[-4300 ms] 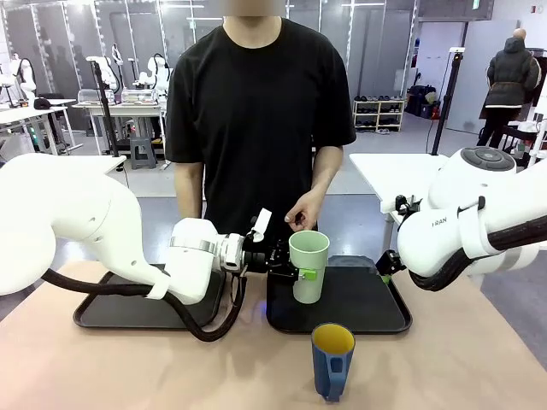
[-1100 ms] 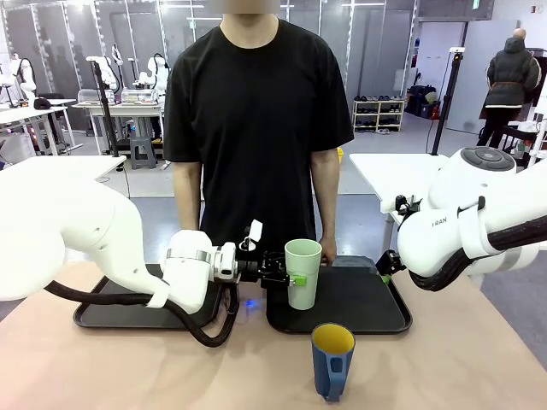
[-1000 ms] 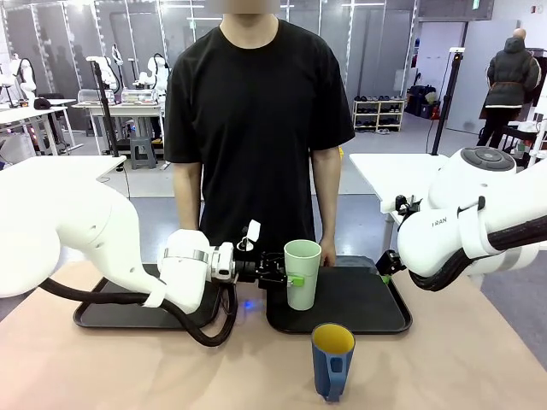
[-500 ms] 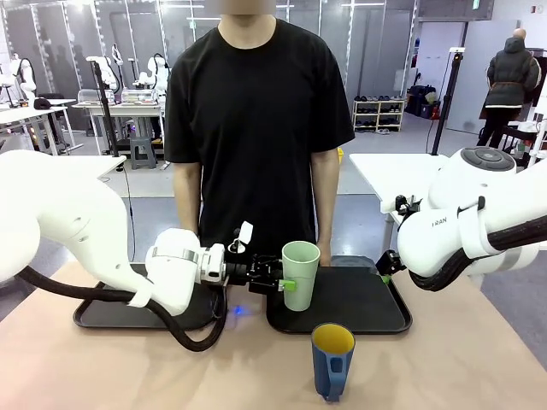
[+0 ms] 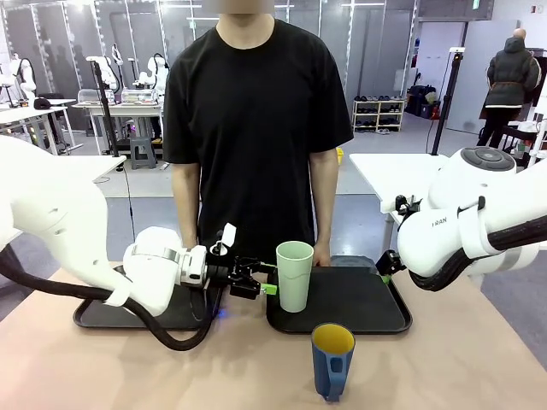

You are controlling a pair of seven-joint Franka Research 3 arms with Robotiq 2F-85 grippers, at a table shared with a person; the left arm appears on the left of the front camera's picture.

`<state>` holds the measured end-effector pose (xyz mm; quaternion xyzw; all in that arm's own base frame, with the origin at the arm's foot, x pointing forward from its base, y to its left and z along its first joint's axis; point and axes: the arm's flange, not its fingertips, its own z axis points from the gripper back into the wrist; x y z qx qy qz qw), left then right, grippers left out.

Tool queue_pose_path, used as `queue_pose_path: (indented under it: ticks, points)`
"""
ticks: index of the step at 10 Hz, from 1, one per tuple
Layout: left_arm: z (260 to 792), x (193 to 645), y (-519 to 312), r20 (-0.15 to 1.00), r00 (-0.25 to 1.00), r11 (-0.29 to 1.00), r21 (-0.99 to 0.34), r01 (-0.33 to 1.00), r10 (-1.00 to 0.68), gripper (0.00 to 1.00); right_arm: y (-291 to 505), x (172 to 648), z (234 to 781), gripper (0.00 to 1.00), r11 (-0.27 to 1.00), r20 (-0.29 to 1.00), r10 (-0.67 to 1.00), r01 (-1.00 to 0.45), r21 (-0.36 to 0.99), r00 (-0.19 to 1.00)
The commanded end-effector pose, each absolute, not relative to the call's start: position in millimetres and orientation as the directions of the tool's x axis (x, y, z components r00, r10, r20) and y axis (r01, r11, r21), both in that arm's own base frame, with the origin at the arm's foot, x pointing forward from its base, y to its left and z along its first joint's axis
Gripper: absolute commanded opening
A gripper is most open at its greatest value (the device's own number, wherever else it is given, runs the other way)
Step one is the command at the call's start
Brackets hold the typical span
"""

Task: Sort and store the cups by type.
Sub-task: Place the picked Reusable plastic cup into the Flat Tray indicated by the person.

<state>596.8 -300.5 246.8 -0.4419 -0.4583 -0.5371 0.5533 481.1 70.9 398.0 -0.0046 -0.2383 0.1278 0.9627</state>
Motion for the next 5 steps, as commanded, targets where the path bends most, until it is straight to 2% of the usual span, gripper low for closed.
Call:
queue_pose_path:
  ticks: [1, 5]
  points:
    - [255, 574, -288, 0.977, -0.008, 0.083, 0.026, 0.996, -0.215, 1.00, 70, 480, 397, 1.00, 0.966, 0.458, 0.252, -0.246, -0.073, 0.853]
    - [273, 554, -261, 0.962, -0.021, 0.143, 0.062, 0.988, -0.272, 1.00, 70, 480, 397, 1.00, 0.966, 0.458, 0.252, -0.246, -0.073, 0.853]
